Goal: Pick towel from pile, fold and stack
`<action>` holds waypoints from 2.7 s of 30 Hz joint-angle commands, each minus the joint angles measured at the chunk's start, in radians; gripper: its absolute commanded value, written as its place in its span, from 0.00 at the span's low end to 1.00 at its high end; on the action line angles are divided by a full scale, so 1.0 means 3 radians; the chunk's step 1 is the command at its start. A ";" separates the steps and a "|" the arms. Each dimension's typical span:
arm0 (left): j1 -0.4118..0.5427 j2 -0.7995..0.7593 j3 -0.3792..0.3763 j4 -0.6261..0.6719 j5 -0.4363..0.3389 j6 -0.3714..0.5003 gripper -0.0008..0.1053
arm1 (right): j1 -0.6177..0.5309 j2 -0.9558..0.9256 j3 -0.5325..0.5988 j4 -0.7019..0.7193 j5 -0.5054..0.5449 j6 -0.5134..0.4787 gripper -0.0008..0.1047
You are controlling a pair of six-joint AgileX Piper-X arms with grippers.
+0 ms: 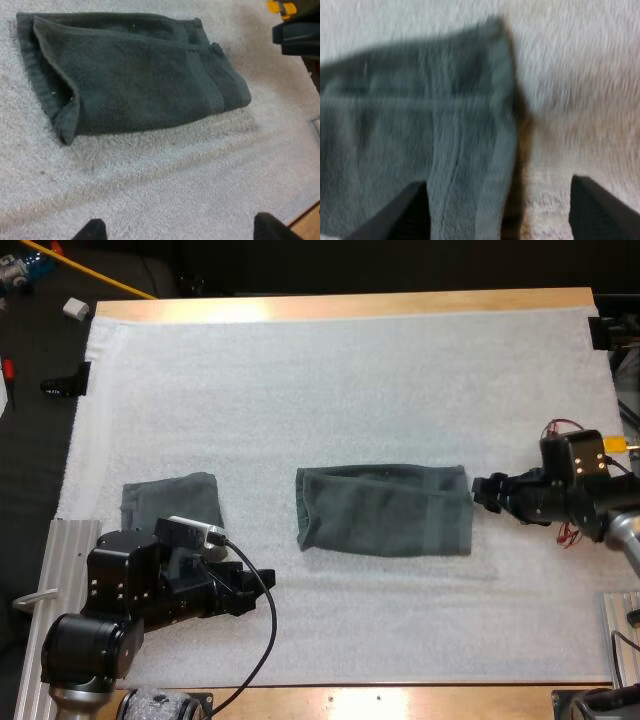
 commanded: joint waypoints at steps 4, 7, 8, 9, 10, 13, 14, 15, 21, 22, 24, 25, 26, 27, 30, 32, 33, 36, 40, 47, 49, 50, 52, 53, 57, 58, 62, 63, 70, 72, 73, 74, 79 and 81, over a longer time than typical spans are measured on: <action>-0.0004 -0.0010 -0.0021 0.0021 0.0027 0.0004 0.55 | -0.0215 0.0599 -0.0017 -0.0258 -0.0610 -0.0152 0.56; -0.0004 -0.0013 -0.0020 0.0037 0.0022 0.0000 0.56 | -0.0195 0.0820 -0.0022 -0.0309 -0.0706 -0.0191 0.55; -0.0007 -0.0014 -0.0019 0.0024 0.0023 -0.0003 0.56 | -0.0197 0.0864 -0.0019 -0.0312 -0.0741 -0.0196 0.55; -0.0008 -0.0010 -0.0024 0.0024 0.0022 0.0007 0.56 | -0.0195 0.0908 -0.0018 -0.0321 -0.0768 -0.0201 0.55; -0.0002 -0.0014 -0.0024 0.0021 0.0017 -0.0003 0.56 | -0.0173 0.0994 -0.0019 -0.0347 -0.0817 -0.0206 0.55; -0.0008 -0.0003 -0.0017 0.0007 -0.0004 -0.0003 0.56 | -0.0162 0.1004 -0.0016 -0.0363 -0.0824 -0.0119 0.55; -0.0011 0.0002 -0.0016 0.0007 -0.0006 -0.0002 0.56 | -0.0133 0.1026 -0.0019 -0.0374 -0.0845 -0.0087 0.55; -0.0007 0.0006 -0.0012 0.0008 -0.0004 -0.0008 0.56 | -0.0114 0.1058 -0.0023 -0.0398 -0.0855 -0.0072 0.54; -0.0003 0.0001 -0.0013 0.0001 0.0003 0.0000 0.56 | 0.0125 0.1179 -0.0020 -0.0534 -0.0880 0.0113 0.54; -0.0006 0.0004 -0.0013 0.0003 0.0006 0.0002 0.56 | 0.0160 0.1201 -0.0016 -0.0557 -0.0888 0.0152 0.54; -0.0005 0.0002 -0.0015 0.0000 0.0002 0.0001 0.56 | 0.0204 0.1229 -0.0023 -0.0595 -0.0890 0.0228 0.54; -0.0009 -0.0008 -0.0015 0.0002 0.0005 0.0003 0.56 | 0.0218 0.1247 -0.0025 -0.0609 -0.0899 0.0260 0.54; -0.0007 -0.0001 -0.0018 0.0001 0.0001 0.0000 0.56 | 0.0221 0.1249 -0.0020 -0.0613 -0.0907 0.0289 0.53; -0.0007 0.0004 -0.0017 0.0003 0.0001 -0.0001 0.56 | 0.0226 0.1258 -0.0030 -0.0612 -0.0912 0.0311 0.49; -0.0012 -0.0001 -0.0025 0.0007 0.0009 0.0007 0.56 | 0.0219 0.1273 -0.0031 -0.0585 -0.0908 0.0371 0.33; -0.0004 -0.0001 -0.0018 0.0001 0.0007 0.0006 0.56 | 0.0216 0.1268 -0.0032 -0.0586 -0.0901 0.0385 0.21; -0.0003 0.0003 -0.0023 0.0011 0.0002 0.0005 0.56 | 0.0210 0.1262 -0.0033 -0.0564 -0.0887 0.0390 0.15; -0.0004 -0.0001 -0.0018 0.0017 0.0015 0.0008 0.56 | 0.0215 0.1219 -0.0016 -0.0558 -0.0809 0.0344 0.03; -0.0010 -0.0008 -0.0015 0.0029 0.0025 0.0005 0.56 | 0.0228 0.1094 -0.0016 -0.0458 -0.0504 0.0222 0.01; -0.0009 -0.0011 -0.0015 0.0033 0.0059 0.0021 0.56 | 0.0224 0.0686 -0.0200 0.0309 0.0705 -0.0576 0.01; -0.0014 -0.0014 -0.0014 0.0029 0.0064 0.0017 0.56 | 0.0216 0.0595 -0.0293 0.0552 0.1082 -0.0842 0.01; -0.0010 -0.0004 -0.0018 0.0033 0.0070 0.0027 0.56 | 0.0219 0.0565 -0.0342 0.0645 0.1250 -0.0948 0.01; -0.0013 -0.0008 -0.0016 0.0035 0.0067 0.0026 0.56 | 0.0221 0.0491 -0.0418 0.0794 0.1508 -0.1115 0.01; -0.0011 -0.0014 -0.0021 0.0041 0.0067 0.0028 0.56 | 0.0215 0.0458 -0.0448 0.0850 0.1602 -0.1164 0.01; -0.0004 -0.0023 -0.0020 0.0049 0.0067 0.0029 0.56 | 0.0236 0.0358 -0.0513 0.0951 0.1695 -0.1184 0.01; -0.0009 -0.0020 -0.0018 0.0054 0.0061 0.0033 0.56 | 0.0251 0.0352 -0.0517 0.0957 0.1640 -0.1135 0.01; -0.0008 -0.0007 -0.0015 0.0040 0.0063 0.0023 0.56 | 0.0252 0.0322 -0.0516 0.0956 0.1513 -0.1119 0.01; -0.0006 -0.0008 -0.0015 0.0031 0.0067 0.0013 0.56 | 0.0270 0.0308 -0.0511 0.0983 0.1496 -0.1123 0.01; -0.0013 -0.0003 -0.0009 0.0048 0.0077 0.0024 0.56 | 0.0771 0.0413 -0.0511 0.0881 0.1011 -0.0600 0.01; -0.0009 -0.0002 -0.0012 0.0050 0.0088 0.0030 0.56 | 0.0932 0.0500 -0.0515 0.0781 0.0929 -0.0437 0.01; -0.0015 -0.0005 -0.0007 0.0050 0.0088 0.0028 0.56 | 0.1005 0.0556 -0.0511 0.0731 0.0890 -0.0346 0.01; -0.0008 -0.0001 -0.0009 0.0049 0.0095 0.0030 0.56 | 0.1059 0.0614 -0.0512 0.0669 0.0850 -0.0273 0.01; -0.0017 -0.0003 -0.0009 0.0063 0.0127 0.0035 0.56 | 0.1217 0.0913 -0.0515 0.0330 0.0498 0.0187 0.01; -0.0013 0.0000 -0.0010 0.0066 0.0138 0.0035 0.56 | 0.1240 0.1010 -0.0517 0.0188 0.0365 0.0334 0.01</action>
